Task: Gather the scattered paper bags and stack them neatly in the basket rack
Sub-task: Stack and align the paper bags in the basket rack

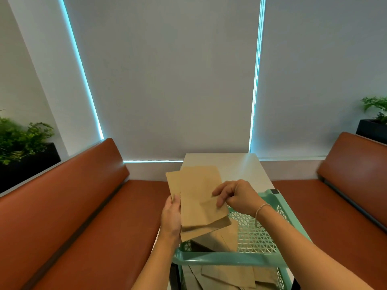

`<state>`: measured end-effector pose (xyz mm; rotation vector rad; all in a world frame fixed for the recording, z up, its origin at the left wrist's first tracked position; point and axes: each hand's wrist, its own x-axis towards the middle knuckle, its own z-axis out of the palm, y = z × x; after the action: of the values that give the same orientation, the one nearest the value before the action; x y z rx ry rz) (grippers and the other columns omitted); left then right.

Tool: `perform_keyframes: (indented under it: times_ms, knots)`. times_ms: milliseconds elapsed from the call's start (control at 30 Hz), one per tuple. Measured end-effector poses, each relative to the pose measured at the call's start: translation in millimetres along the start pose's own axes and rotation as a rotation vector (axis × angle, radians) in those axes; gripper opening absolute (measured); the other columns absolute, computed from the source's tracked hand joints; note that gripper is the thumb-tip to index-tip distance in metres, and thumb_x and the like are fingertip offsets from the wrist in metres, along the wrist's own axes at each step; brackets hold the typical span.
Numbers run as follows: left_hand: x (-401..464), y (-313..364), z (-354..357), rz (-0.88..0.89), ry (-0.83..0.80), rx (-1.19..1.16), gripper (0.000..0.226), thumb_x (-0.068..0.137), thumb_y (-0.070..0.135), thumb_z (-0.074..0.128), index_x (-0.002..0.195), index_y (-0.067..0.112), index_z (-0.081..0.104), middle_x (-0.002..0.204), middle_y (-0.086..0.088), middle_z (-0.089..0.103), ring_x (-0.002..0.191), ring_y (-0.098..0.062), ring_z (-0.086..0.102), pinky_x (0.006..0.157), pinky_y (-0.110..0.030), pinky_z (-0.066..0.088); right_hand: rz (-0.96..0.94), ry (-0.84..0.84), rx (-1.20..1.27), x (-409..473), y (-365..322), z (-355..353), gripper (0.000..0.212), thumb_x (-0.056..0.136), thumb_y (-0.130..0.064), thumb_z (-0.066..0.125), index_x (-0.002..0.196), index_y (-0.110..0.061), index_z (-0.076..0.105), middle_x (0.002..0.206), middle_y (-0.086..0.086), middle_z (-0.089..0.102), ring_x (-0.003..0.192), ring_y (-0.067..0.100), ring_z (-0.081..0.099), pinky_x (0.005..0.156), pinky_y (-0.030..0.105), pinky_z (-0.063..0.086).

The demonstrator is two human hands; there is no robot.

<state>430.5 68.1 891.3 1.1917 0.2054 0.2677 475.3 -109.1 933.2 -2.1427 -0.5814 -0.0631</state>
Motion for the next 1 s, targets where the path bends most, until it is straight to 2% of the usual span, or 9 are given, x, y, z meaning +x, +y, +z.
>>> perform_keyframes:
  times_ms: [167, 300, 400, 467, 567, 667, 767, 933, 1000]
  knots:
    - [-0.3, -0.7, 1.3, 0.019, -0.085, 0.076, 0.026, 0.099, 0.026, 0.039, 0.122, 0.015, 0.047, 0.106, -0.005, 0.063, 0.094, -0.02, 0.062, 0.073, -0.031, 0.052, 0.028, -0.1, -0.03, -0.4, -3.2, -1.8, 0.069, 0.067, 0.022, 0.048, 0.035, -0.037, 0.06, 0.074, -0.017, 0.065, 0.078, 0.002, 0.059, 0.081, 0.01, 0.046]
    - [1.1, -4.7, 3.3, 0.077, -0.08, 0.165, 0.02, 0.094, 0.012, 0.052, 0.113, 0.016, 0.05, 0.106, -0.006, 0.063, 0.093, -0.018, 0.063, 0.074, -0.029, 0.053, 0.044, -0.062, 0.0, -3.2, -4.6, 4.0, 0.065, 0.069, 0.019, 0.047, 0.043, -0.038, 0.063, 0.082, -0.012, 0.068, 0.088, 0.008, 0.06, 0.093, 0.027, 0.05]
    - [0.6, -2.4, 1.2, 0.073, -0.02, 0.067, 0.016, 0.095, 0.01, 0.051, 0.107, 0.019, 0.052, 0.102, -0.004, 0.064, 0.092, -0.021, 0.063, 0.078, -0.037, 0.053, 0.092, 0.109, 0.111, -5.8, 1.3, 4.9, 0.057, 0.075, 0.016, 0.045, 0.068, -0.037, 0.067, 0.111, -0.008, 0.063, 0.108, 0.01, 0.053, 0.102, 0.028, 0.04]
    - [0.9, 0.0, -0.9, 0.072, 0.034, 0.008, 0.014, 0.095, 0.01, 0.05, 0.107, 0.018, 0.052, 0.1, -0.005, 0.063, 0.089, -0.021, 0.062, 0.075, -0.035, 0.053, 0.148, 0.177, 0.095, -8.3, 9.2, 6.0, 0.049, 0.08, 0.013, 0.044, 0.086, -0.031, 0.066, 0.117, -0.003, 0.062, 0.111, 0.012, 0.052, 0.099, 0.029, 0.042]
    - [1.0, 2.1, -1.5, 0.076, 0.083, -0.045, 0.019, 0.096, 0.007, 0.049, 0.114, 0.012, 0.049, 0.097, -0.005, 0.062, 0.084, -0.018, 0.061, 0.072, -0.032, 0.051, 0.23, 0.05, -0.123, -10.7, 29.2, 15.7, 0.037, 0.086, -0.003, 0.055, 0.12, -0.019, 0.059, 0.127, -0.001, 0.059, 0.115, 0.012, 0.053, 0.1, 0.024, 0.041]
    - [-1.5, 3.3, 1.1, 0.068, 0.074, -0.053, 0.021, 0.096, 0.007, 0.048, 0.116, 0.012, 0.048, 0.095, -0.004, 0.063, 0.082, -0.018, 0.061, 0.071, -0.031, 0.051, 0.363, -0.201, -0.27, -11.0, 45.7, 30.7, 0.075, 0.074, -0.032, 0.075, 0.138, -0.02, 0.039, 0.138, 0.0, 0.049, 0.125, 0.018, 0.047, 0.105, 0.03, 0.039]
    - [-2.1, 3.8, 0.8, 0.061, 0.077, -0.054, 0.02, 0.095, 0.007, 0.049, 0.115, 0.012, 0.048, 0.097, -0.006, 0.063, 0.083, -0.019, 0.061, 0.074, -0.033, 0.052, 0.395, -0.376, -0.399, -9.5, 51.1, 43.8, 0.095, 0.057, -0.044, 0.084, 0.137, -0.025, 0.034, 0.135, 0.001, 0.048, 0.123, 0.023, 0.046, 0.105, 0.037, 0.039]
    - [-4.3, 4.4, 1.4, 0.063, 0.06, -0.064, 0.014, 0.095, 0.007, 0.049, 0.102, 0.019, 0.053, 0.097, -0.005, 0.064, 0.084, -0.019, 0.062, 0.069, -0.032, 0.051, 0.377, -0.344, -0.612, -1.6, 51.9, 50.6, 0.095, 0.049, -0.051, 0.084, 0.129, -0.022, 0.042, 0.126, 0.003, 0.051, 0.117, 0.025, 0.047, 0.103, 0.037, 0.04]
    - [-4.3, 4.4, 1.9, 0.071, 0.058, -0.059, 0.014, 0.095, 0.007, 0.049, 0.104, 0.018, 0.053, 0.097, -0.004, 0.064, 0.085, -0.018, 0.062, 0.069, -0.031, 0.051, 0.386, -0.333, -0.606, 1.2, 49.0, 45.3, 0.084, 0.051, -0.047, 0.086, 0.123, -0.02, 0.051, 0.122, 0.004, 0.056, 0.112, 0.024, 0.052, 0.099, 0.035, 0.044]
